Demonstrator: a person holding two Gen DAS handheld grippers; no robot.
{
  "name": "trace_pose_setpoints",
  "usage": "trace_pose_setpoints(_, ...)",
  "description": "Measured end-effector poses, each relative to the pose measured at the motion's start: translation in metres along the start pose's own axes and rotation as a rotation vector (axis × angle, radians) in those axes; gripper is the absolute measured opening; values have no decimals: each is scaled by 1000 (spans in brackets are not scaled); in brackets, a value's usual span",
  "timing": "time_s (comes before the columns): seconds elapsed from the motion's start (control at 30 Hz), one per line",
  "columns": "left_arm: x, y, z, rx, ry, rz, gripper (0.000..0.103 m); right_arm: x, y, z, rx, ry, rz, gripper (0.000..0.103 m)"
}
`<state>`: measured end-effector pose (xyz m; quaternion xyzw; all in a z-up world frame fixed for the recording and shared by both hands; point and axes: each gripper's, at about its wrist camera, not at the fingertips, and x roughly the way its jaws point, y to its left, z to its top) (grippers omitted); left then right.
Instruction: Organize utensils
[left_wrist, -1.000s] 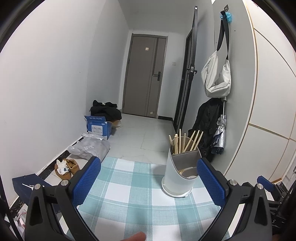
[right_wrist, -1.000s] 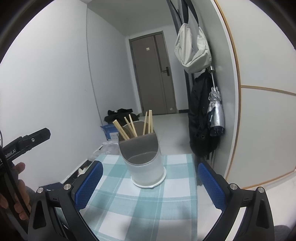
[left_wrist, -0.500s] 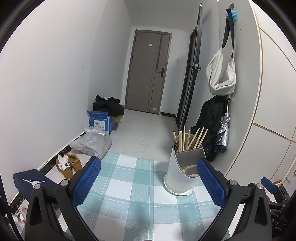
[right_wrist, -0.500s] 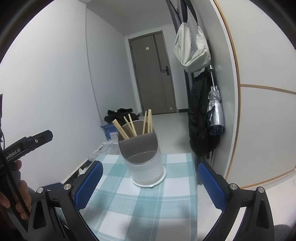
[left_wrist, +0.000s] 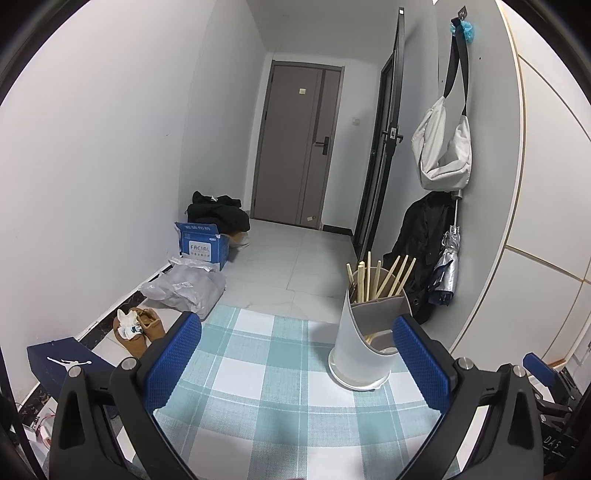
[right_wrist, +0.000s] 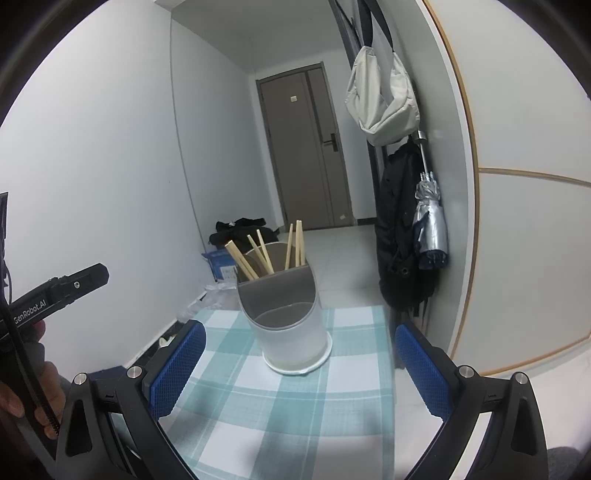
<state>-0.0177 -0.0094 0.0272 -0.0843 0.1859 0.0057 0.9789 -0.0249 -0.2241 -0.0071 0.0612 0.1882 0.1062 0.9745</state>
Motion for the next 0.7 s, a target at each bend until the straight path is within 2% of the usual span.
trace_pose_setpoints(0.5, 0, 0, -1, -1, 2, -4, 102, -1, -1, 1, 1, 2, 1, 103)
trace_pose_setpoints(0.7, -3, 2, 0, -11, -28, 18, 102, -1, 0, 0, 5, 6, 1, 103)
